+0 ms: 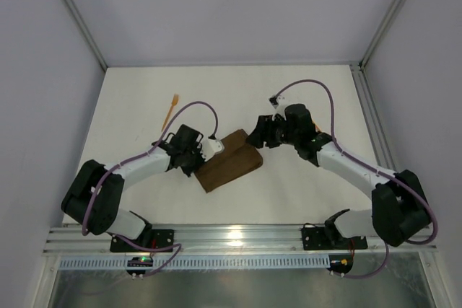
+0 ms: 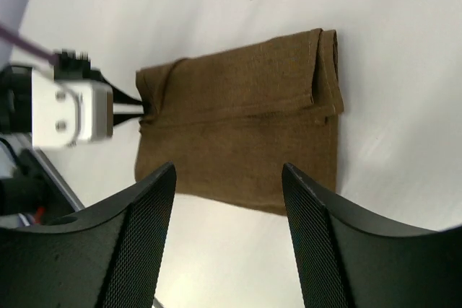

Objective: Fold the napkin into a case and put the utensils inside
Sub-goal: Smooth out the 2/3-rectangle-folded napkin at the center of the board, then pick up the 2/3-rectangle-folded napkin at the center of the board.

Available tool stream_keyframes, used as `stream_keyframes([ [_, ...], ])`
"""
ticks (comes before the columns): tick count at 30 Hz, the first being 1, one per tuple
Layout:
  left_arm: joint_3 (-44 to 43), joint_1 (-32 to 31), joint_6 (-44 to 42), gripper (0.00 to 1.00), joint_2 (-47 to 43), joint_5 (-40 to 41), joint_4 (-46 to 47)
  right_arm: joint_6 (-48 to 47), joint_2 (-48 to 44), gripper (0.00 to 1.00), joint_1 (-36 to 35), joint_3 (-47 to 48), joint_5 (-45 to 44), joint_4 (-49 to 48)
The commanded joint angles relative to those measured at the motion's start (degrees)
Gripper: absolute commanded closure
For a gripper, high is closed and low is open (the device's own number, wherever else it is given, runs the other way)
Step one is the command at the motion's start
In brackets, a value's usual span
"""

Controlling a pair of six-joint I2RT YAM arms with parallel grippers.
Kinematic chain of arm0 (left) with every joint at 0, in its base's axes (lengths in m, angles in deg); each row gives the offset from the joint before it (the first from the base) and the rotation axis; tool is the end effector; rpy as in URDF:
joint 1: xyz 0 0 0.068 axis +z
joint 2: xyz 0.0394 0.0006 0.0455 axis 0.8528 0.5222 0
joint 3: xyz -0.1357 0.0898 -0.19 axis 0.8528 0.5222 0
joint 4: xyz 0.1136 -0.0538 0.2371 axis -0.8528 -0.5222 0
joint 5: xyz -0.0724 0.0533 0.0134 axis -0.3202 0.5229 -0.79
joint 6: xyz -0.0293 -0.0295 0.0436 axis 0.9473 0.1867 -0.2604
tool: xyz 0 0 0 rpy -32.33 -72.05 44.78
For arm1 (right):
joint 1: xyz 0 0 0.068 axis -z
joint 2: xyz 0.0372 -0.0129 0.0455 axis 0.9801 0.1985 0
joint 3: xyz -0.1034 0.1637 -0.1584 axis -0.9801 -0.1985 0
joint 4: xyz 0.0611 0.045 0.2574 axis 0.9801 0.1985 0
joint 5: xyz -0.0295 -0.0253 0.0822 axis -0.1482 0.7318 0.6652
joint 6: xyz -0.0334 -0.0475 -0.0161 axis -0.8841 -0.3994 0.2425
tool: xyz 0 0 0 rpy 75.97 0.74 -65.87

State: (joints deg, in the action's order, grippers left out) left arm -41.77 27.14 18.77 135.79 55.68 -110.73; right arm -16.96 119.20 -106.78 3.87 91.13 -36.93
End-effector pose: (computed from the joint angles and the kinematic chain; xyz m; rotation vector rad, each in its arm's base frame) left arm 0.2326 -0.1502 0.1262 1.3261 2.3071 -0.2431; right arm 0.2717 0.1632 0.2094 -0.2741 2.1831 0.9161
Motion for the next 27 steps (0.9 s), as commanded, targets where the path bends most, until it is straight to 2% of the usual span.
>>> stream_keyframes([
  [1, 1.68, 0.0, -0.39, 0.84, 0.67, -0.48, 1.9, -19.37, -9.68, 0.35, -2.08, -3.29, -1.88, 8.76],
  [2, 1.68, 0.0, -0.39, 0.84, 0.67, -0.48, 1.99, -24.37, -12.4, 0.35, -2.35, -6.52, -2.06, 6.4],
  [3, 1.59, 0.0, -0.3, 0.84, 0.67, -0.48, 2.25, -25.55, -17.39, 0.33, -2.36, -8.64, -0.23, -2.33],
  [5, 1.5, 0.0, -0.48, 0.84, 0.5, -0.22, 2.25, -33.6, -20.85, 0.3, -3.58, -15.04, 6.95, -9.5],
  [6, 1.5, 0.0, -0.48, 0.84, 0.41, -0.13, 2.34, -48.35, -22.0, 0.29, -4.46, -16.04, 9.0, -9.1],
  [8, 1.5, 0.0, -0.48, 0.84, 0.23, 0.23, 2.42, -64.33, -22.19, 0.26, -7.35, -13.87, 9.9, -0.54],
  [9, 1.5, 0.0, -0.57, 0.84, 0.06, 0.31, 2.43, -77.29, -21.23, 0.24, -8.24, -12.2, 8.42, 11.18],
  [12, 1.94, 0.0, -0.92, 0.84, 0.15, -0.12, 3.39, -90.02, -14.12, 0.24, -9.74, -7.18, 0.09, 23.99],
  [15, 1.59, 0.0, -1.09, 0.84, 0.5, -0.13, 3.48, -96.38, -4.19, 0.24, -12.63, -4.28, -8.69, 27.81],
  [17, 1.59, 0.0, -1.18, 0.84, 0.24, -0.48, 3.48, -100.35, 1.34, 0.24, -13.6, -4.0, -12.76, 23.2],
  [21, 2.03, 0.0, -1.18, 0.84, -0.29, -0.56, 3.57, -101.41, 2.95, 0.24, -14.13, -4.62, -11.2, 13.97],
  [27, 1.94, 0.0, -1.62, 0.84, -0.47, -0.39, 3.74, -104.39, 3.91, 0.23, -14.66, -6.03, -11.2, 13.32],
])
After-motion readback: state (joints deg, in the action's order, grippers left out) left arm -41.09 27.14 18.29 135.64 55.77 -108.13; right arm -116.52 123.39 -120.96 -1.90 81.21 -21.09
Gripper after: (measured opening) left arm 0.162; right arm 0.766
